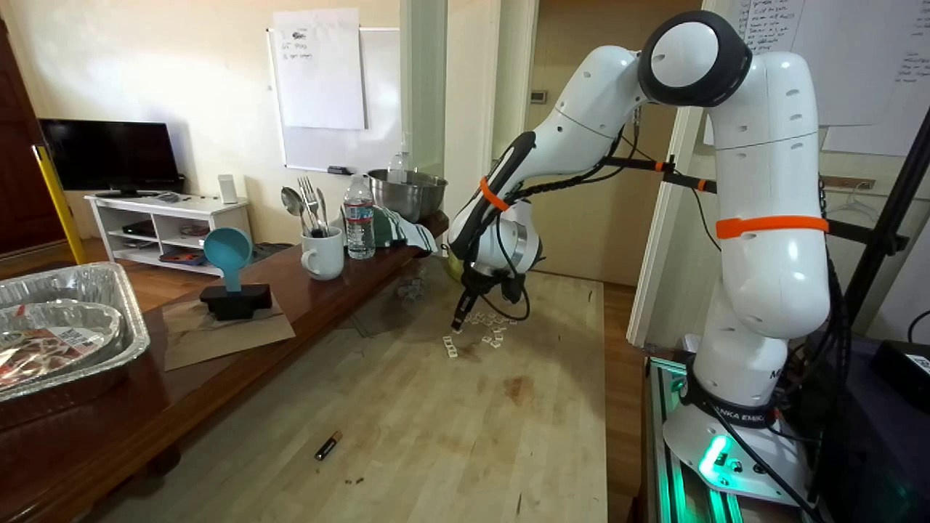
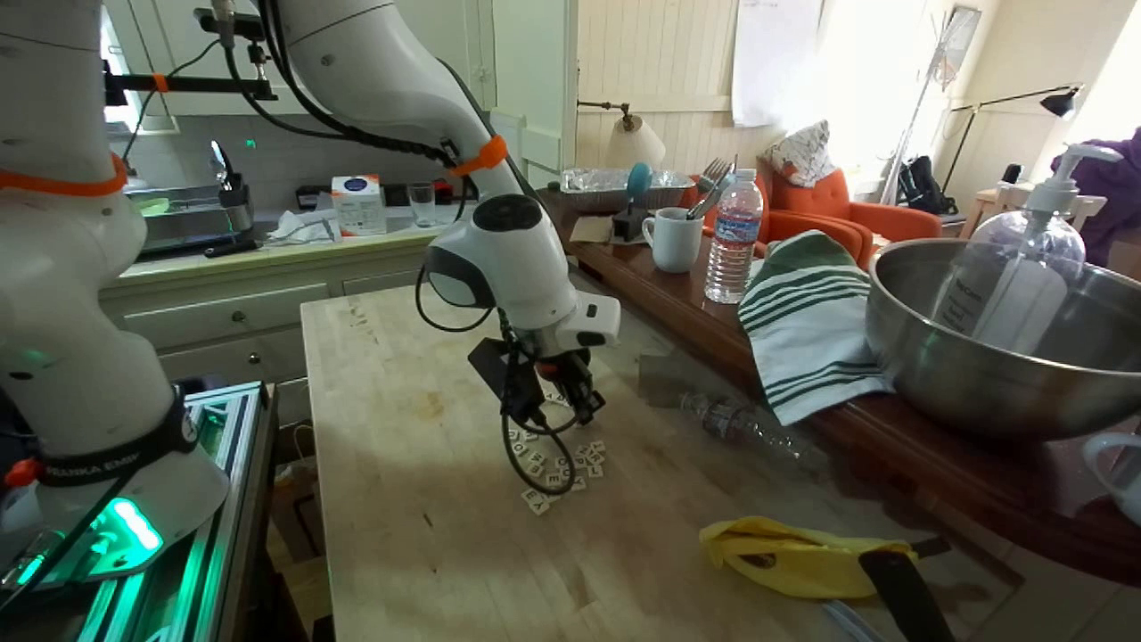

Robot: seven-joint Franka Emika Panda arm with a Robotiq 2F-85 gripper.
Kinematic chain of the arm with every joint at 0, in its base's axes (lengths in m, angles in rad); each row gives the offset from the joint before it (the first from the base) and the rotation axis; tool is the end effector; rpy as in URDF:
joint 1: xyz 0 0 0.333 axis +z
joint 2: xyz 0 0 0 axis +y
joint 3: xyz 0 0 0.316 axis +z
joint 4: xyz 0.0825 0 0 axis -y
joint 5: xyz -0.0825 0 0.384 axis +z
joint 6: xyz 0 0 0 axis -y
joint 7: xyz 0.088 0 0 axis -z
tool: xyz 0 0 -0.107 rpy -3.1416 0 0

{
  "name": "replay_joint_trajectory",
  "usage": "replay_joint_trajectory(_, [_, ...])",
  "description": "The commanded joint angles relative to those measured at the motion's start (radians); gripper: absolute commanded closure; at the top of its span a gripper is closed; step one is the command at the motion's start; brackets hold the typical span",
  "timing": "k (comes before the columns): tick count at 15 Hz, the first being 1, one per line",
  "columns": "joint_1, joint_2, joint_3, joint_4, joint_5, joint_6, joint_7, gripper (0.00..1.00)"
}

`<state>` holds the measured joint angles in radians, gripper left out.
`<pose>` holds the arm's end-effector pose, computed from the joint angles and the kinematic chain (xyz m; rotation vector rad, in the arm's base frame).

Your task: Move two letter tiles to the left.

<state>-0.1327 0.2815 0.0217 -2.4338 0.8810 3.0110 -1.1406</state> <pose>0.4827 -0.1104 0.2101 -3.0421 -0.2567 -0.5500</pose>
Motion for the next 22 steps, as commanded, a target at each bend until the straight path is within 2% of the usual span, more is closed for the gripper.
replay_joint_trajectory(1, [0.002,0.020,0.001,-0.002,0.003,0.016,-0.001,1.00])
replay_joint_trajectory(22, [0.111,0.051,-0.053,0.004,-0.013,0.089,0.336,1.00])
